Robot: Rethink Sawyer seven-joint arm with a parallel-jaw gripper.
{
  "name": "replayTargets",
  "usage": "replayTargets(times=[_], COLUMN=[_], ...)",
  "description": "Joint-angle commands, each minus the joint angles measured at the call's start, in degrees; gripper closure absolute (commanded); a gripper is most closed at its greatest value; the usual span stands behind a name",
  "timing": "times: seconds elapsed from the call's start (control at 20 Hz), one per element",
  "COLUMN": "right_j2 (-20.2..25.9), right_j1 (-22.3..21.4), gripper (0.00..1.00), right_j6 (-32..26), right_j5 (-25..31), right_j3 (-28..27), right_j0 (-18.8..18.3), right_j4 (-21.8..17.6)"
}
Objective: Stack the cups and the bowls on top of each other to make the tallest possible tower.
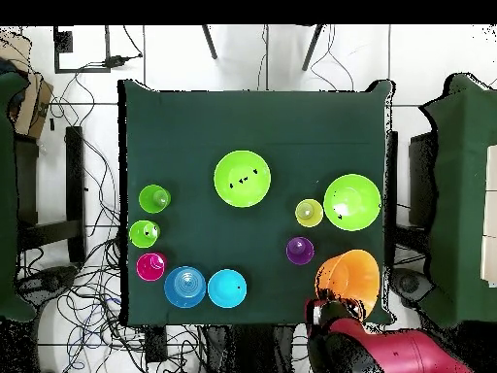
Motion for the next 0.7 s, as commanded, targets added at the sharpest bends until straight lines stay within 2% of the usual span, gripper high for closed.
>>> replayTargets(times=[0.05,0.2,0.4,0.55,0.7], right_j2=[9.8,12.3,11.7,9.8,7.6], right_j1=[-11.0,-15.4,-18.5,-19.1,-16.3], gripper=[1.0,1.0,1.0,1.0,1.0], right_j6=[-13.5,-14.8,-12.3,-8.0,-2.0], right_j5=[6.4,7.6,10.3,12.9,15.2], right_j3=[7.3,8.6,7.4,4.8,1.0], right_j0=[-0.9,-1.0,3.2,7.9,13.1], right_j4=[10.0,15.3,18.4,17.8,15.2])
